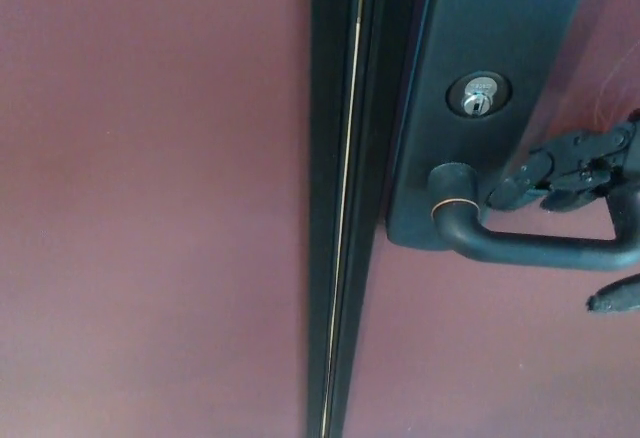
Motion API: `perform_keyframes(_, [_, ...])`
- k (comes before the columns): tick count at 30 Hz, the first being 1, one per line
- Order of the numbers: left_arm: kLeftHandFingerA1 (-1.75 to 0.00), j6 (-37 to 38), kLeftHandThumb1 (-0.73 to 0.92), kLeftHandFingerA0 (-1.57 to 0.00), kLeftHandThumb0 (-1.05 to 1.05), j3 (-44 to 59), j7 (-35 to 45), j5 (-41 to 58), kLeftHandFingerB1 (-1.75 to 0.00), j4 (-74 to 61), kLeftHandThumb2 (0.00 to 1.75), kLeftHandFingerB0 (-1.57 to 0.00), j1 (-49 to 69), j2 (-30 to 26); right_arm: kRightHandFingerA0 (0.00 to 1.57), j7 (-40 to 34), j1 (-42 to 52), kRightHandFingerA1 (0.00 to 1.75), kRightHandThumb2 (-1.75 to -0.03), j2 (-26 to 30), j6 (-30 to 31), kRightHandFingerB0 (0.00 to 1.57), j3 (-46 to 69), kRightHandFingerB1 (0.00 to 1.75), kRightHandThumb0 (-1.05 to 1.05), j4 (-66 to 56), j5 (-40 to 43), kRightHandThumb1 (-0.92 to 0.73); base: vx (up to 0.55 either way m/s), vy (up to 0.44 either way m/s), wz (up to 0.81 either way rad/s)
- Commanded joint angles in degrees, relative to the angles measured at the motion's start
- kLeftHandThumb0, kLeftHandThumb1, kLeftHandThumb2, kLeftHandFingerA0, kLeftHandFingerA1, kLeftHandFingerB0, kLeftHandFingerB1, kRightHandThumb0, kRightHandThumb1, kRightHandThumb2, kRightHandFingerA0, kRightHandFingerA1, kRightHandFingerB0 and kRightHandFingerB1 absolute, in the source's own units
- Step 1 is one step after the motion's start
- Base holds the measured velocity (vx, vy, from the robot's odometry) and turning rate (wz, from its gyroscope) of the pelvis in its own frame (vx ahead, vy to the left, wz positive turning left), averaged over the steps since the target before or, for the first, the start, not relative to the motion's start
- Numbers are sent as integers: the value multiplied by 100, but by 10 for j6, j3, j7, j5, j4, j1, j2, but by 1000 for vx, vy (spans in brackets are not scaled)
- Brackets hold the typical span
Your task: The robot walks towards the door handle and put its right hand on it and twist the handle
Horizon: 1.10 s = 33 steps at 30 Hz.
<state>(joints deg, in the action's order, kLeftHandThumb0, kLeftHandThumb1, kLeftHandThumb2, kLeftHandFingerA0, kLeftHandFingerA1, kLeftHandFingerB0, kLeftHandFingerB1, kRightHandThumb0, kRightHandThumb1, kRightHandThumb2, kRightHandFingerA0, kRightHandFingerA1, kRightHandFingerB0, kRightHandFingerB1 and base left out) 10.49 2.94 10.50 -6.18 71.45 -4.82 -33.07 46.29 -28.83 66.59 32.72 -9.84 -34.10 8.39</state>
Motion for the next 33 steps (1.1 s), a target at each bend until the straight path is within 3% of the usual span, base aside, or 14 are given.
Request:
perform_keyframes(1, [-46,4,69,-53,-12,-8,1,-10,-40,-4,60,-40,12,-5,28,7,14,44,-74,-12,15,23,-38,40,-63,-12,-46,-47,0,0,0])
perform_keyframes(17, [-46,-2,70,-53,-12,1,6,-2,-40,-1,60,-39,3,-4,30,29,-28,45,-74,-53,22,24,-137,41,-63,5,-136,-47,0,0,0])
perform_keyframes(18, [-46,-2,70,-53,-11,1,5,-2,-40,-2,60,-39,3,-4,45,28,-27,42,-57,-58,22,34,-142,35,-61,6,-145,-53,0,0,0])
perform_keyframes(20, [-46,-2,70,-53,-11,0,5,-2,-40,-3,60,-39,4,-4,45,26,-26,42,-57,-65,22,34,-149,35,-61,9,-158,-53,0,0,0])
perform_keyframes(21, [-46,-1,70,-52,-11,0,5,-3,-40,-2,60,-39,3,-4,77,20,-20,77,-57,-66,12,68,-150,60,-54,10,-166,-55,0,0,0])
perform_keyframes(22, [-46,-1,70,-52,-11,0,5,-3,-40,-1,60,-39,3,-4,77,11,-11,77,-57,-69,-3,68,-151,60,-54,13,-179,-55,0,0,0])
perform_keyframes(23, [-46,1,70,-52,-11,0,6,-3,-40,-1,60,-39,4,-5,76,1,-1,123,-58,-70,-20,64,-150,102,-49,15,-191,-53,0,0,0])
perform_keyframes(24, [-46,1,70,-53,-11,0,6,-3,-40,-2,60,-39,5,-5,78,-11,8,125,-77,-73,-36,67,-149,108,-56,16,-205,-45,0,0,0])
perform_keyframes(25, [-46,0,70,-52,-11,1,7,-2,-40,-2,60,-39,5,-5,64,-49,29,172,-50,-78,-67,49,-146,153,-31,19,-236,-55,0,0,0])
perform_keyframes(28, [-47,-2,70,-53,-11,3,8,1,-40,-2,60,-39,4,-3,66,-105,63,175,-50,-90,-116,58,-135,157,-16,26,-281,-54,0,0,0])
perform_keyframes(33, [-47,-1,70,-53,-11,1,7,-2,-40,-2,60,-39,3,-4,67,-127,89,168,-49,-117,-156,52,-95,149,-9,32,-281,-57,0,0,0])
